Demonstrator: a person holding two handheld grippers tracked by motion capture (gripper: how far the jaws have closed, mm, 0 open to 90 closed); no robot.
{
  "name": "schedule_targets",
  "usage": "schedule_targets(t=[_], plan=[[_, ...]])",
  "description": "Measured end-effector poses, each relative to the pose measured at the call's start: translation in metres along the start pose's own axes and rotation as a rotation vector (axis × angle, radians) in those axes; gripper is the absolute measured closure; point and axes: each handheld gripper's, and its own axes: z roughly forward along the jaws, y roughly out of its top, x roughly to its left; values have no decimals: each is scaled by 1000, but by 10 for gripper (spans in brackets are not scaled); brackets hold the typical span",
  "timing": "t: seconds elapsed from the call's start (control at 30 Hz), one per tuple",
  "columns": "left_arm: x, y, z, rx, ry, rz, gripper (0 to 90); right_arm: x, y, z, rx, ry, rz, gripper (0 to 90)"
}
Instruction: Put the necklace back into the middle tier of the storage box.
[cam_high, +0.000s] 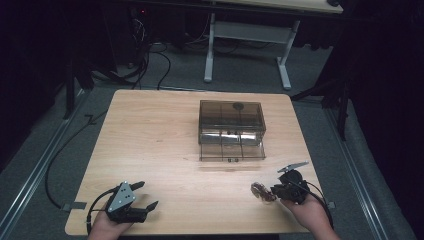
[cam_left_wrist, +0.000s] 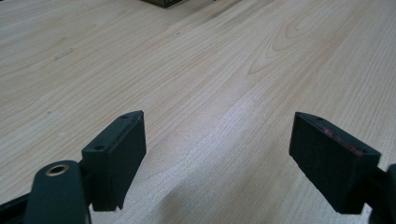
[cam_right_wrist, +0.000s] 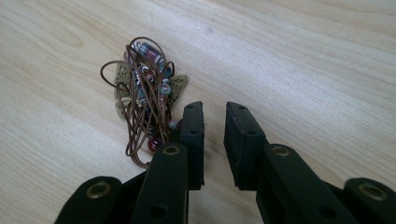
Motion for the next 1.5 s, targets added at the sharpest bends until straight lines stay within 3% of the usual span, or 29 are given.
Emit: schedule_targets(t=[0.33,0.87,1.07,1.13,1.23,1.5], plan=[[0,0,0,1,-1,4,192,1,8,0,104,-11,-41,737],[-1,0,1,9,-3,11,192,5,18,-11,208,12,-81,680],[-1,0,1,10,-6,12,192,14,25,-15,244,39,-96,576],[-1,0,1,10,-7,13,192,19,28,-12,253,54,-107,507],[-1,0,1,11,-7,13,192,22,31,-6,263,58,-111,476],[-1,0,1,11,-7,14,192,26,36,9,284,55,-128,489]])
